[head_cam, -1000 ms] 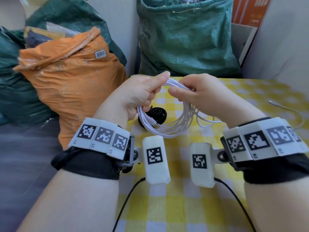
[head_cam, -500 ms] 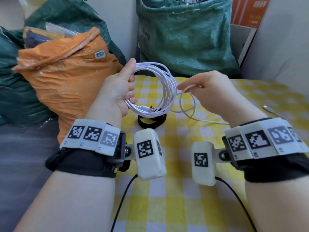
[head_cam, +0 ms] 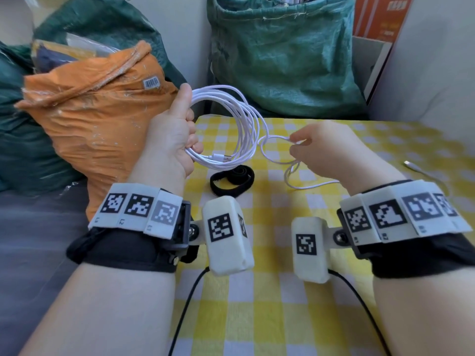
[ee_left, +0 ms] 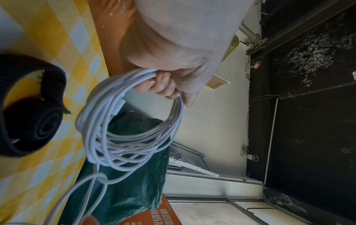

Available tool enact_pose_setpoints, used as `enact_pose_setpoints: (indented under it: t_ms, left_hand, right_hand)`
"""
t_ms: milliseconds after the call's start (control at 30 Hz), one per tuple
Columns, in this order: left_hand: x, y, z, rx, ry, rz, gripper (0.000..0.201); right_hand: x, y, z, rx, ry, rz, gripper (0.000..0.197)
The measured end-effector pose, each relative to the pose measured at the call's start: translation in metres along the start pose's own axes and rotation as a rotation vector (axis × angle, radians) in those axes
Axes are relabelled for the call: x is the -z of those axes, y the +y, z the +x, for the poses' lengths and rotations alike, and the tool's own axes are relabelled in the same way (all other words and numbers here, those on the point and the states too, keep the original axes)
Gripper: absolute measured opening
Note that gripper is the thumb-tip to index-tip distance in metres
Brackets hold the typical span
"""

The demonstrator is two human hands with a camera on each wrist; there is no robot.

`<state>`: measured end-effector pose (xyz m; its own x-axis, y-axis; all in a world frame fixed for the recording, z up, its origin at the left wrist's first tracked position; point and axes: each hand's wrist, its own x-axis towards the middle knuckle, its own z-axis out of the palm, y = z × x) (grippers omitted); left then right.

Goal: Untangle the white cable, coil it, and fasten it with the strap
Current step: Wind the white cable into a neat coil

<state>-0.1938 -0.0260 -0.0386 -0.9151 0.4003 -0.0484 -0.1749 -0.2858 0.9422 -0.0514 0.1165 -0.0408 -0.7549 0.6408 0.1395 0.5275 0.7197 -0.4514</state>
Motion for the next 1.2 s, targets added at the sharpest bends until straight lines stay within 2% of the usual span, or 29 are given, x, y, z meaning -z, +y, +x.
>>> enact_pose_setpoints:
  t_ms: [133,233,367,500,567,633,700,767,867,1033,1200]
  left_hand:
    - [0.000,0.001,-0.001,-0.012,0.028,-0.035,0.043]
    - [-0.002,-0.001,-0.001,-0.020,0.003,-0.021,0.043]
    - [-0.001,-0.002,0.000,0.018,-0.159,0.087,0.044]
    - [-0.007,-0.005,-0.004,0.027,-0.294,0.177,0.045]
    - [-0.010,-0.006,-0.007,0.028,-0.350,0.220,0.044]
    - [-0.011,-0.007,-0.010,0.031,-0.411,0.268,0.043]
    - [-0.013,-0.008,-0.013,0.034,-0.469,0.315,0.042]
    - [-0.016,-0.008,-0.016,0.034,-0.515,0.338,0.041]
    - [-0.017,-0.008,-0.018,0.039,-0.546,0.351,0.041]
    - [-0.020,-0.009,-0.017,0.028,-0.519,0.271,0.043]
    - [-0.022,-0.009,-0.014,0.063,-0.475,0.086,0.044]
  right_hand:
    - [-0.001,0.006,0.006,-0.063,0.024,-0.102,0.037]
    - [-0.003,0.012,0.010,-0.128,0.039,-0.164,0.027]
    - [0.001,0.008,0.007,-0.176,0.038,-0.144,0.025]
    - [0.005,0.002,0.005,-0.027,0.199,-0.074,0.019]
    - [0.009,-0.002,0.002,0.114,0.323,0.080,0.024]
    - [0.012,-0.010,-0.002,0.197,0.374,0.314,0.022]
    - [0.012,-0.018,-0.005,0.243,0.287,0.518,0.033]
    - [0.010,-0.023,-0.008,0.259,0.093,0.596,0.041]
    - [0.004,-0.023,-0.012,0.281,-0.150,0.551,0.024]
    - [0.003,-0.014,-0.009,0.213,-0.153,0.551,0.012]
    - [0.006,-0.009,-0.006,0.143,-0.103,0.546,0.022]
